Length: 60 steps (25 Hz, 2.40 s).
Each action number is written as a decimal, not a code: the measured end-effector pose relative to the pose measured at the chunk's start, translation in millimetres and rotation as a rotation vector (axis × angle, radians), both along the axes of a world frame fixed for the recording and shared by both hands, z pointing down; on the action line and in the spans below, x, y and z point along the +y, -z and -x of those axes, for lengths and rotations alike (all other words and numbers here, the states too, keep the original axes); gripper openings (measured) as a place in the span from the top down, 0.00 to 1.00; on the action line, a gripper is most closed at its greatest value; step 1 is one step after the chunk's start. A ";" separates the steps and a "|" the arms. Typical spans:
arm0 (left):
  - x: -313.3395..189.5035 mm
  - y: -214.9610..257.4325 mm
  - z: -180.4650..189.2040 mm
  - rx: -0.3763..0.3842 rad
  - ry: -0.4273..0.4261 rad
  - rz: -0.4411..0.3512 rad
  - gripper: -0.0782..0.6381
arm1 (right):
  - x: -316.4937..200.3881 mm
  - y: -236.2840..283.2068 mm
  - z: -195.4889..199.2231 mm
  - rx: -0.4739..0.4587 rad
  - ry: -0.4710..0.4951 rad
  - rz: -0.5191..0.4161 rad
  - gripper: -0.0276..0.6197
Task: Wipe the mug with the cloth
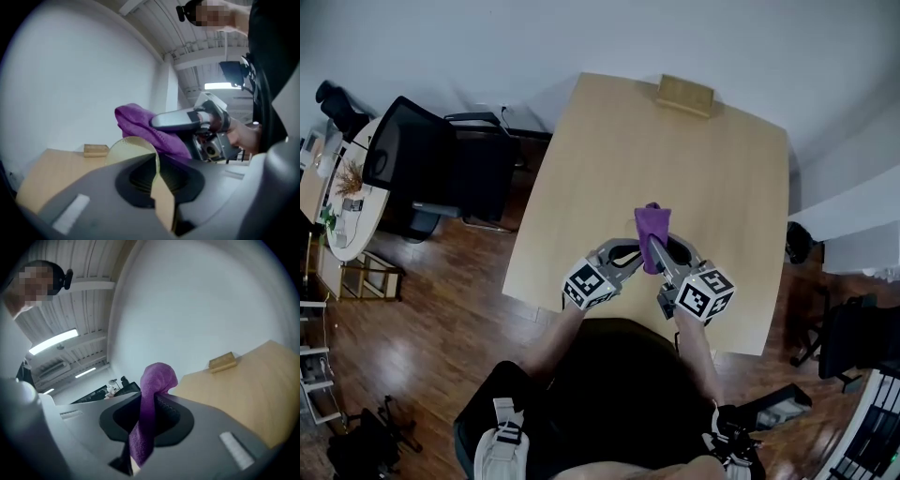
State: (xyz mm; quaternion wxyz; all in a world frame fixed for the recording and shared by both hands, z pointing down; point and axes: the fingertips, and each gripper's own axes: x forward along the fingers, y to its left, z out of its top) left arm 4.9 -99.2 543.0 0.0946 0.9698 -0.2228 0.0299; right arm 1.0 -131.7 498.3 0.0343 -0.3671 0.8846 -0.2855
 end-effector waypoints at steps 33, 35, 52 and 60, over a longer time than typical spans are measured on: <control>17.4 24.5 -0.9 0.078 -0.086 -0.057 0.83 | 2.2 4.8 -103.2 0.084 -0.243 -0.004 0.86; 23.9 13.7 -6.2 -0.001 -0.124 -0.152 0.83 | 8.9 39.5 -65.4 0.059 -0.120 -0.068 0.86; 58.7 20.8 -6.2 -0.083 -0.260 -0.449 0.83 | 6.2 -9.7 -106.7 0.175 -0.185 0.060 0.86; 65.7 11.9 -19.6 -0.184 -0.336 -0.527 0.82 | 32.5 35.3 -14.8 0.239 0.089 -0.089 0.86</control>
